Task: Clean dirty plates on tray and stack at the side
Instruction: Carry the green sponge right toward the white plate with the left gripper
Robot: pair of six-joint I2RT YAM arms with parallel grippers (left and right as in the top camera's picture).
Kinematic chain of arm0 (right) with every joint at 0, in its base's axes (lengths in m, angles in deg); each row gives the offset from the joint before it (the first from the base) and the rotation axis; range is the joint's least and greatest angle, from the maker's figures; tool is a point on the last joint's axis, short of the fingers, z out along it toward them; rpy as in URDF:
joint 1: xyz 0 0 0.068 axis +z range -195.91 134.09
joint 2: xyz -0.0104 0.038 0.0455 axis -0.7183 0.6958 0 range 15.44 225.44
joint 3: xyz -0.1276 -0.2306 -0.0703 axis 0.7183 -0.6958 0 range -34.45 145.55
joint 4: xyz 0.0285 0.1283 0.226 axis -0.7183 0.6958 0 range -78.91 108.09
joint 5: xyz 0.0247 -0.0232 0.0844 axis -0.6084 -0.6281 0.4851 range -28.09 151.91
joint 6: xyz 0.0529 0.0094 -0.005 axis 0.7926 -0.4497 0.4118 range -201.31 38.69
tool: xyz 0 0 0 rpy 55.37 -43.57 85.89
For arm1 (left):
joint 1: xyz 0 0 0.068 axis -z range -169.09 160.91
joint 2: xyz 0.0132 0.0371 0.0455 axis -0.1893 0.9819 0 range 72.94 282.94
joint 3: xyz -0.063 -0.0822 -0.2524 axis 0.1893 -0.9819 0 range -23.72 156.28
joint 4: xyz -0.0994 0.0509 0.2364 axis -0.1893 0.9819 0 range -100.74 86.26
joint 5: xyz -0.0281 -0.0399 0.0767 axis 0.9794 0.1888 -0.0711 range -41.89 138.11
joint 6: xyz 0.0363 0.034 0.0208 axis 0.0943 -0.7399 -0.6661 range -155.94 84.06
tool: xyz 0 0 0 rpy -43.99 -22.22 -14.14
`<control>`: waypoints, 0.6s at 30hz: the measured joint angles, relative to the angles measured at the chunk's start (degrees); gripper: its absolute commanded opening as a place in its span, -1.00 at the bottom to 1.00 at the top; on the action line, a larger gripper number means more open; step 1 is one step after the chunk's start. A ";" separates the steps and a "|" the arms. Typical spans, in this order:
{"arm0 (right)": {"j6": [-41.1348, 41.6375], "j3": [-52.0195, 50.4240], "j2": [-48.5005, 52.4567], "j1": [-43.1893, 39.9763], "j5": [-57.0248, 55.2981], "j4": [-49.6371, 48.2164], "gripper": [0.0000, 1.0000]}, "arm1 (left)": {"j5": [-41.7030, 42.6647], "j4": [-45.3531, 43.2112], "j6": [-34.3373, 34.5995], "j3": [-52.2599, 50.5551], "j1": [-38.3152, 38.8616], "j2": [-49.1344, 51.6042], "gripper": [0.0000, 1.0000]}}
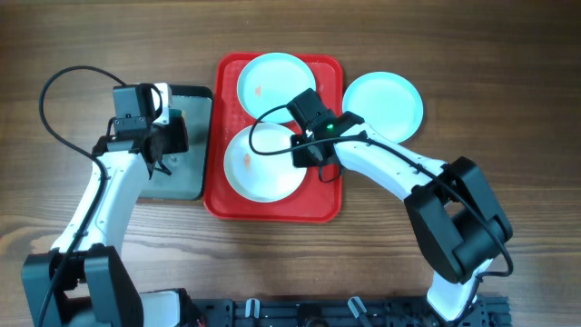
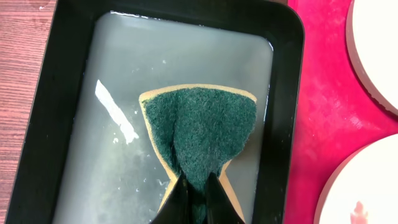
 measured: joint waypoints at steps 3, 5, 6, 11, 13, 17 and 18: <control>0.00 0.00 0.00 0.00 0.17 -0.17 -0.92 | 0.00 -0.76 0.72 0.00 0.00 0.00 -0.92; 0.00 0.00 0.00 0.00 0.20 -0.22 -0.91 | 0.22 -1.01 2.01 0.00 0.00 -0.04 -0.92; 0.00 0.00 0.00 0.00 0.20 -0.24 -0.91 | 0.76 -1.03 2.84 0.00 0.00 -0.20 -0.92; 0.00 0.00 0.00 0.00 0.22 -0.26 -0.91 | 8.87 -0.50 5.97 -0.04 0.00 -4.07 -0.92; 0.00 0.00 0.00 0.00 0.22 -0.26 -0.91 | 11.72 0.15 7.45 -0.04 0.04 -5.60 -0.92; 0.02 0.00 0.00 0.00 0.39 -0.31 -0.91 | 16.44 4.42 10.16 -0.04 0.07 -6.54 -0.92; 0.02 0.00 0.00 0.00 0.44 -0.35 -0.91 | 17.16 5.70 10.60 -0.07 0.15 -6.43 -0.92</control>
